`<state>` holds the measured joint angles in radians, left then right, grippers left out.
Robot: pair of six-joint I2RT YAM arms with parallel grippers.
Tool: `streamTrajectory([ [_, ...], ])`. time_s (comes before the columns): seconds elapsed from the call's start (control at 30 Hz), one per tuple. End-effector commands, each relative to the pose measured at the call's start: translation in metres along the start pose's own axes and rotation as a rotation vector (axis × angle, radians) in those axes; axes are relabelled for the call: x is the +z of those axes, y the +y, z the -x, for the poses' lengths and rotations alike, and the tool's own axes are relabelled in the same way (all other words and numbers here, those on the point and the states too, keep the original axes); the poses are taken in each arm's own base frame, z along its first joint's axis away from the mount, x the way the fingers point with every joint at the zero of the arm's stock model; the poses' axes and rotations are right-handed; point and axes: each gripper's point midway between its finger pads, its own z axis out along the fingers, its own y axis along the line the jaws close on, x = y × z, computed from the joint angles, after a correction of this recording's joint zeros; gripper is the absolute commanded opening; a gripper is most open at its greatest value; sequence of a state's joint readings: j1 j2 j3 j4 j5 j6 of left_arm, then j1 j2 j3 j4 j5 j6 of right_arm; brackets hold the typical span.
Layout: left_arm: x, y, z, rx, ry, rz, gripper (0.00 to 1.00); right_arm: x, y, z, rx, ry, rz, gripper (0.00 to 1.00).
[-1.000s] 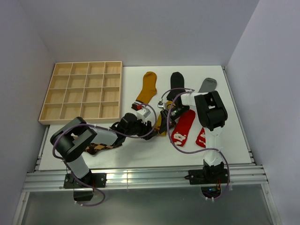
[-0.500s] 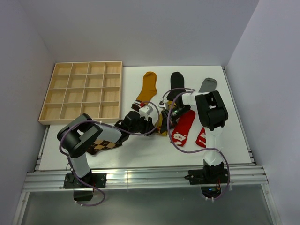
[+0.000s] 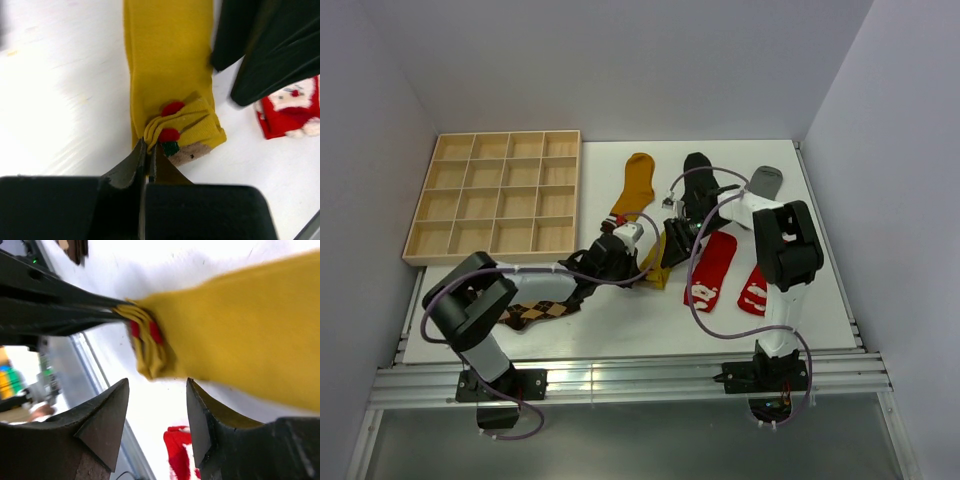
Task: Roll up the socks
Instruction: Roll the sock at the center of the board.
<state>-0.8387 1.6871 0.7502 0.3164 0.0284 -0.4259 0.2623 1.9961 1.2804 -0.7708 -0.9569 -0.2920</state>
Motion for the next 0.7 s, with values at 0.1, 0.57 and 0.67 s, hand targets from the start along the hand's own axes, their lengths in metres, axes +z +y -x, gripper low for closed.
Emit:
streamTrajectory([
  [0.1,-0.049,0.034,0.011,-0.054,-0.001,0.261,0.0,-0.026,-0.003,0.036,-0.165,-0.11,-0.131,0.57],
  [0.57,-0.042,-0.011,-0.03,-0.132,0.217,0.194,0.0,-0.068,0.009,0.035,-0.582,-0.306,-0.382,0.39],
  [0.67,-0.037,-0.015,-0.035,-0.129,0.282,0.189,0.0,-0.069,0.014,0.023,-0.667,-0.308,-0.385,0.39],
])
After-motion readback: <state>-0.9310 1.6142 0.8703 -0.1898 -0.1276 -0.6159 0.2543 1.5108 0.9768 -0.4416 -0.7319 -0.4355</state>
